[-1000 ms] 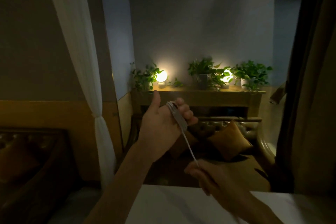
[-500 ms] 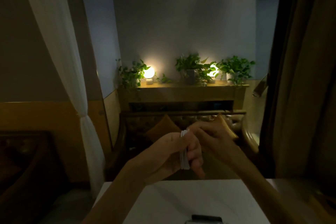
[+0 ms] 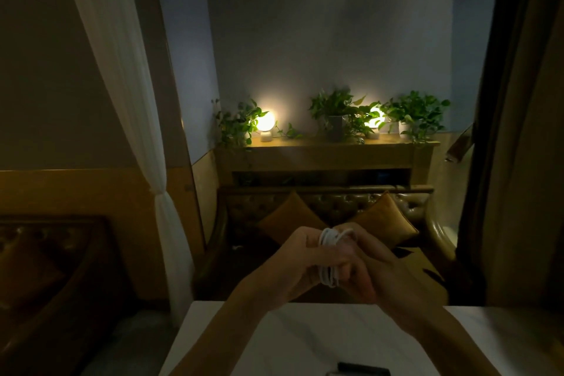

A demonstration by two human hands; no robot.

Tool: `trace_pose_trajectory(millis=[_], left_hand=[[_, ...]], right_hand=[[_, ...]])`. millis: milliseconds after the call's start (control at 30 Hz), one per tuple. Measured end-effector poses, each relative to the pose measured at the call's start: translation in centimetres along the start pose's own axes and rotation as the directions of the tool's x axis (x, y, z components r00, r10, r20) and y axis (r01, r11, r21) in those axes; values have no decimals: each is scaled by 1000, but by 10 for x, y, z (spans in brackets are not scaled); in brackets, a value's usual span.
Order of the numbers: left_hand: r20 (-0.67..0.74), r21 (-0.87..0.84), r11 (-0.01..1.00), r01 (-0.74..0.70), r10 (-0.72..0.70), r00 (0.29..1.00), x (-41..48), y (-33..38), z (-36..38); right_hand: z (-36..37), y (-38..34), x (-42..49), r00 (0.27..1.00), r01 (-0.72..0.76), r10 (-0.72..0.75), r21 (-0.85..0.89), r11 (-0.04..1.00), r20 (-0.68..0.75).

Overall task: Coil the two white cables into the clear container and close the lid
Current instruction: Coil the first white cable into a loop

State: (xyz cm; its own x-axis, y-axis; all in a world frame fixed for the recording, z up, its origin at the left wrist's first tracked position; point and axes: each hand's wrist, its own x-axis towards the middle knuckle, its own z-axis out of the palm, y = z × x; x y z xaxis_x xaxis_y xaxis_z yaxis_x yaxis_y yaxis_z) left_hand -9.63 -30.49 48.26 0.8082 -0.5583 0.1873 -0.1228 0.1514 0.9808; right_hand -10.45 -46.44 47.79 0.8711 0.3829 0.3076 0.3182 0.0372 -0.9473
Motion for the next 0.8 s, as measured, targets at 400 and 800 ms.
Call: trace_pose_trajectory(millis=[400,800], left_hand=[[-136,436,872,-223,308,942,-9,17,26],[-439,581,777,-242,549,711,-10,10,49]], right_hand=[[6,8,-8,964,252,-259,-99,963,-65],[31,10,-2,920,268,-276,-68,961,-276]])
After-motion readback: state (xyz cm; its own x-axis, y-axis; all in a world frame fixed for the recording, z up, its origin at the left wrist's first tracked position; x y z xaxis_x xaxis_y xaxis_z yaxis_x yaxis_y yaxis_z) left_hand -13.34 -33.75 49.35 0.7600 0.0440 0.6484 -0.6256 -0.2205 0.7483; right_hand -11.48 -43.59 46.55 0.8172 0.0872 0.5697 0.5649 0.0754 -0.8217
